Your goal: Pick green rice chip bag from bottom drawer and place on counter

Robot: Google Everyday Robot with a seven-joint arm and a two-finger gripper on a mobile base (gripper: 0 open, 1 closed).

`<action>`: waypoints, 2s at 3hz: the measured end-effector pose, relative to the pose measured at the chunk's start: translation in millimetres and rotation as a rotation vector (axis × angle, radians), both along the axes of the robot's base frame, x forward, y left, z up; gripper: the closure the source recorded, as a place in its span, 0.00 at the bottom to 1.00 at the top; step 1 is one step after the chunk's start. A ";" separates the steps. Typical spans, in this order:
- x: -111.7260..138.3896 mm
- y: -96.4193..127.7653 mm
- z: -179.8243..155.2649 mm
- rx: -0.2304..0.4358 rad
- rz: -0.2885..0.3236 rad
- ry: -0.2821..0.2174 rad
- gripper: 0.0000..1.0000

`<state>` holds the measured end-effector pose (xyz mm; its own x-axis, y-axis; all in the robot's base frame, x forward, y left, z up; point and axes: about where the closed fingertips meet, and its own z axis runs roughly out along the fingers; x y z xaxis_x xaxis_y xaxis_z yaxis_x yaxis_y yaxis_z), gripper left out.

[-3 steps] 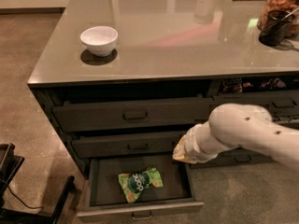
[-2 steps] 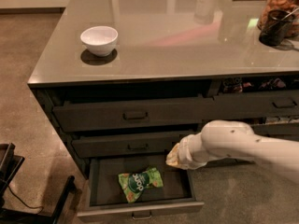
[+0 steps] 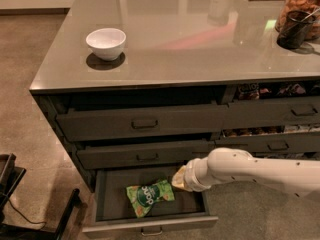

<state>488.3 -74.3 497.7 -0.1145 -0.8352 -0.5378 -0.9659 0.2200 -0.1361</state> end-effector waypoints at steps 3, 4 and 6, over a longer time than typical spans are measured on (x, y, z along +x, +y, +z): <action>4.6 -1.0 -53.7 0.029 0.039 -0.063 1.00; 19.5 11.5 -104.5 0.075 0.071 -0.095 1.00; 30.4 31.1 -183.4 0.133 0.095 -0.071 1.00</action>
Offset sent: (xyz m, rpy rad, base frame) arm -0.0048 -0.0081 -0.0496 0.0013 -0.0350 0.0346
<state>518.7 -43.1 314.3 0.0036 -0.7617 -0.6479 -0.9723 0.1488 -0.1804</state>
